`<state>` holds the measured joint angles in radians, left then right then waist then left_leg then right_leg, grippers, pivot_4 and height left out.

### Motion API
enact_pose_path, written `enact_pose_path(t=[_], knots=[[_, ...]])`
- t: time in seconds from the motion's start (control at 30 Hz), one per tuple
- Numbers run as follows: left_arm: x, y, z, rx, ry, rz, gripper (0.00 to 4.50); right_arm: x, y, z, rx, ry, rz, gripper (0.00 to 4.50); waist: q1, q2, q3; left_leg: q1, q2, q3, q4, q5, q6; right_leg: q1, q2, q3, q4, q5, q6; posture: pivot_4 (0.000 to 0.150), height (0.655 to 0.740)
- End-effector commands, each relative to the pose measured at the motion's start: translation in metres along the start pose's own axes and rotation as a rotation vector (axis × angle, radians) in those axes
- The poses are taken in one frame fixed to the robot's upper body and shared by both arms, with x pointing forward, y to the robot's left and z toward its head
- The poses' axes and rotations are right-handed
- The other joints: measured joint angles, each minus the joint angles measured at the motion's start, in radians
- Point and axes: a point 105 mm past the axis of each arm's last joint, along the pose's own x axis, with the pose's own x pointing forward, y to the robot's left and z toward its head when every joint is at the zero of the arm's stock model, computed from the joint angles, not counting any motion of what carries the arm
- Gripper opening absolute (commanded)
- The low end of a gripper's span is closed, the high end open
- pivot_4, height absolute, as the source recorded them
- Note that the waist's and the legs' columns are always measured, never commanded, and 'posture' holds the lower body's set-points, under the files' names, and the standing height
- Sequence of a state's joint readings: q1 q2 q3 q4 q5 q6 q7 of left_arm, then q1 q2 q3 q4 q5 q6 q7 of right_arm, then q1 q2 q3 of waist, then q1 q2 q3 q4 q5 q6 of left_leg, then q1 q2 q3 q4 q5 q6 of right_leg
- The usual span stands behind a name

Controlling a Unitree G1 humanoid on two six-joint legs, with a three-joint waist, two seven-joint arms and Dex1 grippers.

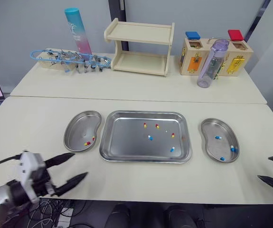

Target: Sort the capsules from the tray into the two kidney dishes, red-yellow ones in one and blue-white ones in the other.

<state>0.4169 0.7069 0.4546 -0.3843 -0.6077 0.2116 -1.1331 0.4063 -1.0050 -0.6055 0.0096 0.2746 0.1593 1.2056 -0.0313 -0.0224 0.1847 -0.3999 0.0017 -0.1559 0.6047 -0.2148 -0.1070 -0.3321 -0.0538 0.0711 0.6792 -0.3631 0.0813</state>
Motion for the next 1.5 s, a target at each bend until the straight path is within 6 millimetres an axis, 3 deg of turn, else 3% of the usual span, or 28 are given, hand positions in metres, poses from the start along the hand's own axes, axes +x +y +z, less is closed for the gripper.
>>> enact_pose_path(t=[0.03,0.27,0.4,0.53,0.8,0.83,0.97,1.23,1.5], knots=[[0.017,-0.005,0.008,0.055,-0.065,-0.062,4.50,-0.006,-0.003,0.008,-0.051,-0.003,-0.015,4.45,0.000,0.001,0.000,0.000,0.000,0.000,0.000,0.000,0.000,0.000,0.000,0.000,0.000,0.000,0.000,0.150,0.7400],[0.046,-0.018,-0.001,0.047,-0.135,-0.146,4.50,-0.010,-0.004,0.019,-0.080,-0.034,-0.035,4.45,-0.002,0.002,-0.001,0.000,-0.001,0.001,0.001,0.000,0.000,0.000,0.000,0.001,0.000,0.000,0.000,0.150,0.7400],[0.050,-0.021,-0.008,0.048,-0.151,-0.144,4.50,-0.001,0.003,0.063,-0.143,-0.116,-0.002,4.45,-0.005,0.003,-0.001,0.000,0.000,0.000,0.001,0.000,0.000,0.000,0.000,0.000,0.001,0.000,0.000,0.150,0.7400],[0.052,-0.020,-0.013,0.029,-0.165,-0.112,4.50,0.021,0.018,0.112,-0.174,-0.232,0.043,4.45,-0.005,0.003,-0.002,0.000,0.000,0.000,0.002,0.000,0.000,0.000,0.000,0.000,0.001,0.000,0.000,0.150,0.7400],[0.056,-0.017,-0.016,0.053,-0.179,-0.089,4.50,0.082,0.076,0.184,-0.183,-0.393,0.236,4.45,0.002,0.002,-0.001,-0.002,-0.001,-0.002,0.002,0.000,0.000,0.000,0.000,-0.001,0.000,0.001,0.001,0.150,0.7400],[0.057,-0.017,-0.015,0.057,-0.183,-0.090,4.50,0.091,0.084,0.190,-0.171,-0.403,0.259,4.28,0.002,0.002,-0.001,-0.001,-0.001,-0.003,0.002,0.000,0.000,0.000,0.000,-0.001,0.001,0.001,0.001,0.150,0.7400],[0.059,-0.020,-0.011,0.067,-0.193,-0.096,4.50,0.130,0.108,0.204,-0.197,-0.400,0.297,3.40,0.000,0.002,-0.001,-0.001,-0.001,-0.004,0.002,0.000,0.000,0.000,0.000,-0.002,0.001,0.001,0.001,0.150,0.7400],[0.063,-0.022,-0.014,0.077,-0.184,-0.111,4.50,0.180,0.129,0.226,-0.196,-0.357,0.278,3.40,-0.002,0.002,-0.001,-0.001,-0.001,-0.004,0.002,0.000,0.000,-0.001,0.000,-0.002,0.002,0.001,0.001,0.150,0.7400],[0.065,-0.024,-0.017,0.083,-0.168,-0.122,4.50,0.205,0.133,0.233,-0.155,-0.337,0.245,3.40,-0.003,0.002,-0.001,-0.001,-0.001,-0.005,0.001,0.000,0.000,-0.001,0.000,-0.002,0.002,0.001,0.001,0.150,0.7400]])
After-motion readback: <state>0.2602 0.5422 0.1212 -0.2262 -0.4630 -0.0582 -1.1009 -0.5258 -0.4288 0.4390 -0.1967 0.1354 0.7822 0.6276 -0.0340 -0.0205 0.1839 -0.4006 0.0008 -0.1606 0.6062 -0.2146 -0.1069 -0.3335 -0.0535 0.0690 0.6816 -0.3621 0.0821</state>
